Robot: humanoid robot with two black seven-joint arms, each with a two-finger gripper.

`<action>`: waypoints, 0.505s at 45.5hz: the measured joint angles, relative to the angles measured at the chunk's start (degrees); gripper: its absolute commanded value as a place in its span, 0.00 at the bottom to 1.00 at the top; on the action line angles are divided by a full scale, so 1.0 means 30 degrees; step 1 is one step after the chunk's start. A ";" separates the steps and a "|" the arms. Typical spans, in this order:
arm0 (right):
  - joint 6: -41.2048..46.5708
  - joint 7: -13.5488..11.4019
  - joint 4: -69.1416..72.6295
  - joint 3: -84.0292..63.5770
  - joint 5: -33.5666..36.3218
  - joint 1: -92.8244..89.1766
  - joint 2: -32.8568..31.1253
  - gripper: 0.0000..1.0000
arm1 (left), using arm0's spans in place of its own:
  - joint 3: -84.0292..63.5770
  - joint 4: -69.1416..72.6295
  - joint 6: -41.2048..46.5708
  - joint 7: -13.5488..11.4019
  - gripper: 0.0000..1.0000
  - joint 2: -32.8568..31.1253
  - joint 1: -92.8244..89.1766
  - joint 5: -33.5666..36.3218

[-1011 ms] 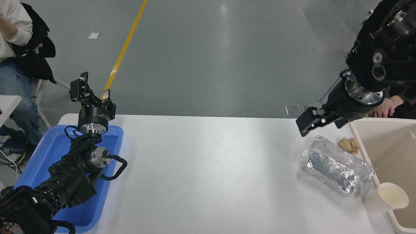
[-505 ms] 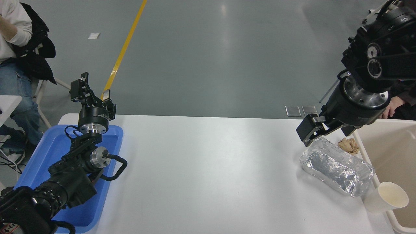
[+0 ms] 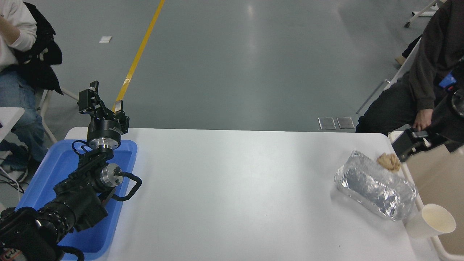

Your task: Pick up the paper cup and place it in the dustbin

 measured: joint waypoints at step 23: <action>-0.3367 0.0153 -0.7405 1.1326 -0.5161 -1.5828 -0.5846 1.00 | 0.0001 -0.0003 -0.0001 0.0006 1.00 -0.0003 0.0007 0.0003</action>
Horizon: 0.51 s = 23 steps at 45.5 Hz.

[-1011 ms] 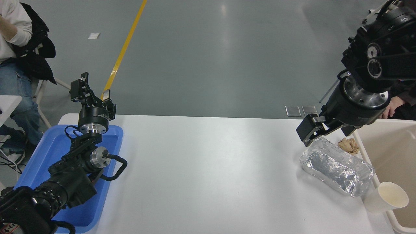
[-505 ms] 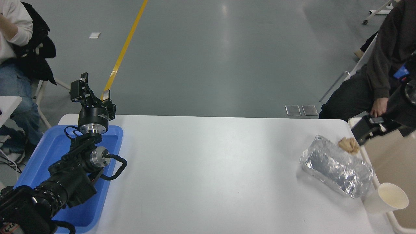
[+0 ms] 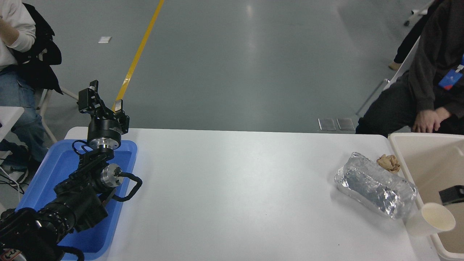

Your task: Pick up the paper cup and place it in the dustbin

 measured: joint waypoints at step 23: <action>-0.1636 0.0040 -0.3801 0.5986 -0.1505 -0.7348 0.0323 0.77 | 0.0019 0.0000 0.0000 -0.0002 1.00 0.0026 0.0000 -0.0002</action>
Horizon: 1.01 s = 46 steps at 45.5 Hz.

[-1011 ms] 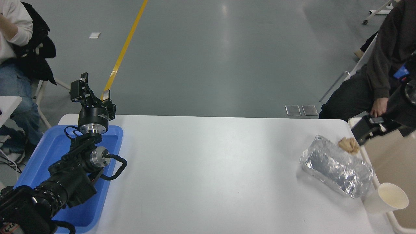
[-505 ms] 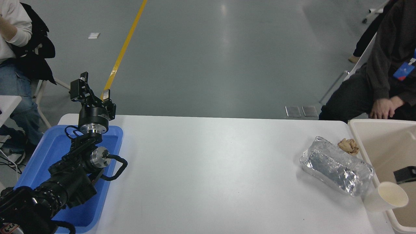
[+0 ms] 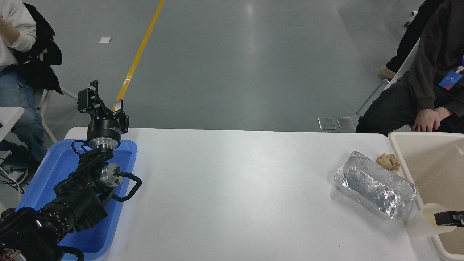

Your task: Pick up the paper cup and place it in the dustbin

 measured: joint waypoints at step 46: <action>0.0835 0.0911 0.0973 0.1751 -0.0249 0.0307 -0.2190 0.00 | -0.0019 -0.0001 0.0000 -0.0003 1.00 -0.0009 -0.0004 0.0001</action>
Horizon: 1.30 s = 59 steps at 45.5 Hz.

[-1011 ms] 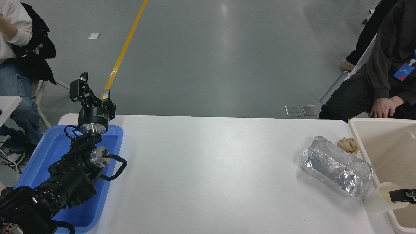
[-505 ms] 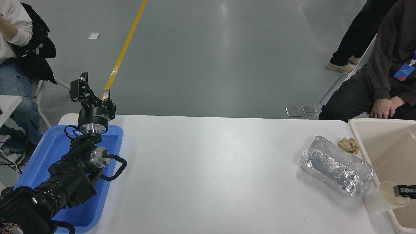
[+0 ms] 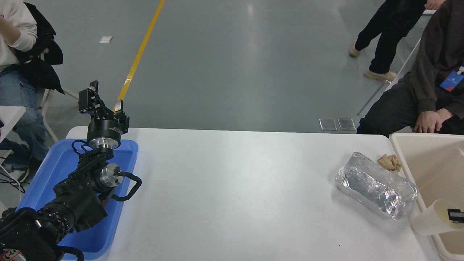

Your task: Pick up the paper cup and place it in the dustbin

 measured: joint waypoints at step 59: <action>0.9203 -0.0091 0.2592 -0.0038 -0.6404 1.7080 -0.4252 0.00 | 0.0025 0.0001 0.0000 0.0002 1.00 -0.0018 0.0005 0.0027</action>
